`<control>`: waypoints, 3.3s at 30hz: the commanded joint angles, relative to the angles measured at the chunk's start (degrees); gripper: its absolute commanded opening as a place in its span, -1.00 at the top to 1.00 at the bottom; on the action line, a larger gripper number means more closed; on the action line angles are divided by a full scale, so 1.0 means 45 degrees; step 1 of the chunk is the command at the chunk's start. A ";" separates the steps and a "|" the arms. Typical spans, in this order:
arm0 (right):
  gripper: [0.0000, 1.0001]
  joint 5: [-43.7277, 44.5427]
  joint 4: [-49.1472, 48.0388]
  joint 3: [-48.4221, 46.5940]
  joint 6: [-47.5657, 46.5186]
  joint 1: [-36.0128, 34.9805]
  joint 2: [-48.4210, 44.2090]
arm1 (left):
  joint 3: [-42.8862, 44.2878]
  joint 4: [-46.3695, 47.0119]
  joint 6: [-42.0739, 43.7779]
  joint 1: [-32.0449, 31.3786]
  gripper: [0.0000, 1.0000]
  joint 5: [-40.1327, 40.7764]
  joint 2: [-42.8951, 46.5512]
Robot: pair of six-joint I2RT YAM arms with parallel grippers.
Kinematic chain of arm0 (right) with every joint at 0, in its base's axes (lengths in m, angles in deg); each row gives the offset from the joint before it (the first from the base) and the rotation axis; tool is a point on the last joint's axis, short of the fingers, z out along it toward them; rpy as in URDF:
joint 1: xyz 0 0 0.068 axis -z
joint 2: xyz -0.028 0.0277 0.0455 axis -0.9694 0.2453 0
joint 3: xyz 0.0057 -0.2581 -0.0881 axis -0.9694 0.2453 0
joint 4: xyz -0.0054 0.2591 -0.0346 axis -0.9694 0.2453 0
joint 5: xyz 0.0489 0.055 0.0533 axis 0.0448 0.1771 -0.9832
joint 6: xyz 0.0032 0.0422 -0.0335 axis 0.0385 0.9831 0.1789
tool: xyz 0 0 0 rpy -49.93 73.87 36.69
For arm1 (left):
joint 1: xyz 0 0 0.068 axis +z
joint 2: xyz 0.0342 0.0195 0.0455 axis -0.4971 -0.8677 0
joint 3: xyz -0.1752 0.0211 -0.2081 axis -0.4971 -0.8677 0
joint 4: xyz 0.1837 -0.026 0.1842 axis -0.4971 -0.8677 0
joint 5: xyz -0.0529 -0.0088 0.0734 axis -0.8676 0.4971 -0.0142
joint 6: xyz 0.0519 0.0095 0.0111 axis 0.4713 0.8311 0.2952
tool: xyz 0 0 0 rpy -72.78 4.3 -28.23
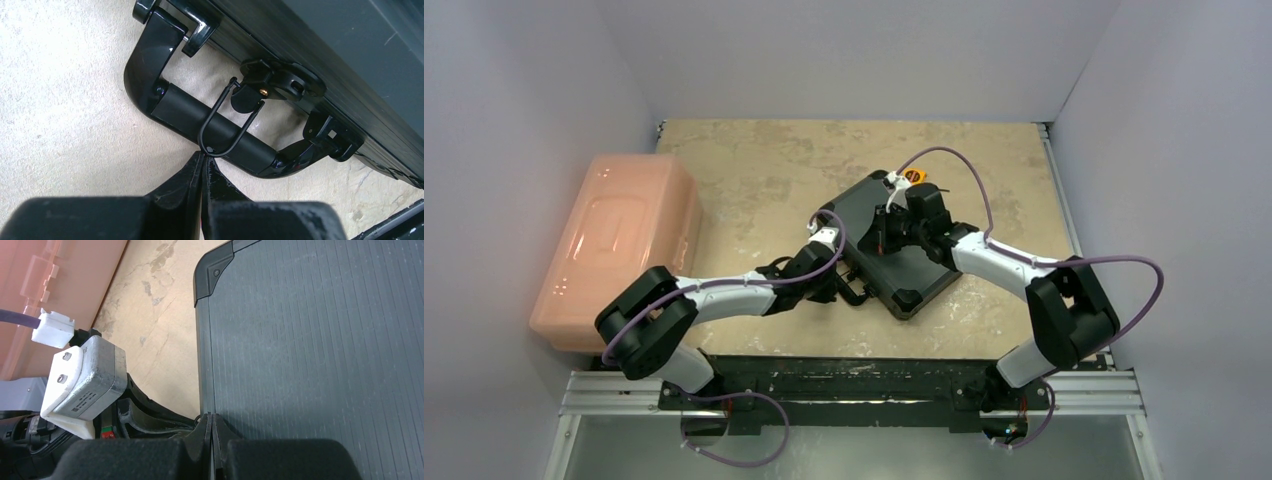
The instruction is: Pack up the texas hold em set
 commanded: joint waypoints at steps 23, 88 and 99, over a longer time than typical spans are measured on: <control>1.00 0.1084 0.3043 0.1868 0.0192 -0.0243 0.1228 | 0.0930 0.1657 0.1007 0.0409 1.00 -0.0849 0.0625; 1.00 0.0917 0.3021 0.1497 0.0130 -0.0326 0.1708 | 0.0915 0.0183 0.0675 0.0635 1.00 -0.0283 0.1110; 1.00 0.0965 0.3003 0.1573 0.0173 -0.0319 0.1651 | 0.0245 0.0410 0.0543 0.0642 1.00 -0.0374 0.0943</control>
